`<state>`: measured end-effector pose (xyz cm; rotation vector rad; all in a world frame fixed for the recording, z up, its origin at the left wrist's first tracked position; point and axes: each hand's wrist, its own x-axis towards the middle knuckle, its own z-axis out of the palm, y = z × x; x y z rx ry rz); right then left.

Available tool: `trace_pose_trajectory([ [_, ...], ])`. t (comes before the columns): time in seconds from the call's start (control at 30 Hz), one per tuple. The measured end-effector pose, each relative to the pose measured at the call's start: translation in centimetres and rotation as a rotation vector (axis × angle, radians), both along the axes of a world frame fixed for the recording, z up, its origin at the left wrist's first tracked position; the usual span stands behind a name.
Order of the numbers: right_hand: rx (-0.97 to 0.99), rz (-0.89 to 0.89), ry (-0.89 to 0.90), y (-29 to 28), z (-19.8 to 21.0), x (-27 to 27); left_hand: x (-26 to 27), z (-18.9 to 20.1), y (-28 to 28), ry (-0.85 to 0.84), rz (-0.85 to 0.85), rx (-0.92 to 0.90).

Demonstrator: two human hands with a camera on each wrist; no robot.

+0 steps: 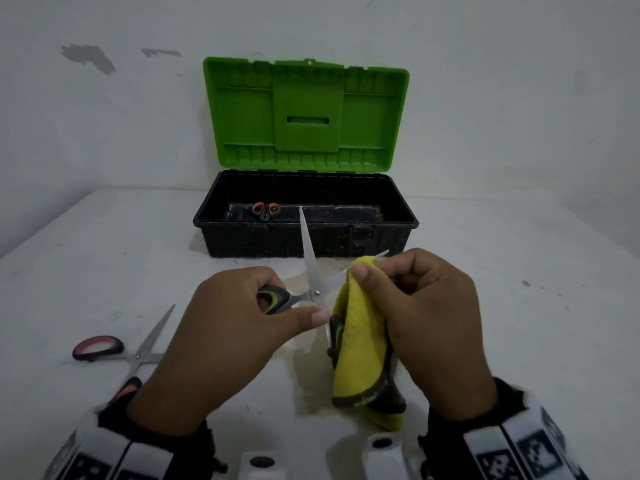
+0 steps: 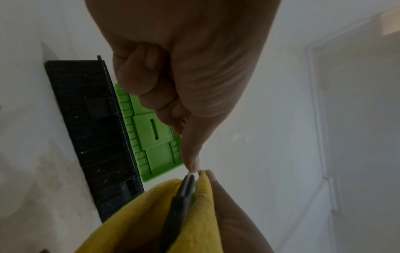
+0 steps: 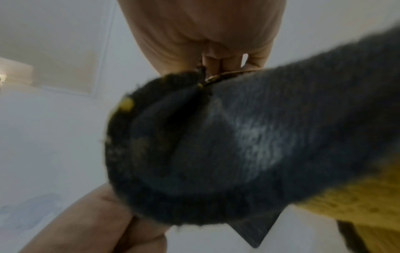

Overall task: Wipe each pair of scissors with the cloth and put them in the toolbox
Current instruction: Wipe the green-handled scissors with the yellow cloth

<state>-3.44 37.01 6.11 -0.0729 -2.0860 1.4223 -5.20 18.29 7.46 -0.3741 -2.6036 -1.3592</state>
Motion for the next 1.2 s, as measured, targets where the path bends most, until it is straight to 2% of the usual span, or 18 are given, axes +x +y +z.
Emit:
trace_pose_trajectory([
  [0.13,-0.081,-0.086,0.026,1.3,0.1,-0.7,0.3,0.0,0.4,-0.001,0.006,0.026],
  [0.33,-0.013,0.016,-0.001,0.0,-0.3,0.0,0.0,0.1,0.4,-0.002,-0.001,0.033],
  [0.57,-0.101,-0.158,0.083,3.8,-0.2,-1.6,-0.2,-0.8,0.2,-0.024,0.063,0.087],
  [0.67,-0.127,-0.085,0.126,3.9,0.0,-1.0,-0.2,-0.9,0.1,-0.044,0.089,0.111],
  [0.73,-0.047,-0.009,0.122,3.2,0.2,-0.4,-0.2,-0.9,0.2,-0.057,0.085,0.117],
  [0.93,0.367,0.11,0.201,0.7,0.3,0.5,0.0,-0.8,0.9,-0.078,0.092,0.079],
  [1.07,0.552,0.134,0.265,-0.1,0.4,0.1,0.5,-0.3,1.5,-0.064,0.101,0.002],
  [1.2,0.655,0.217,0.244,0.2,0.1,0.3,0.6,-0.4,1.2,-0.054,0.106,-0.024],
])
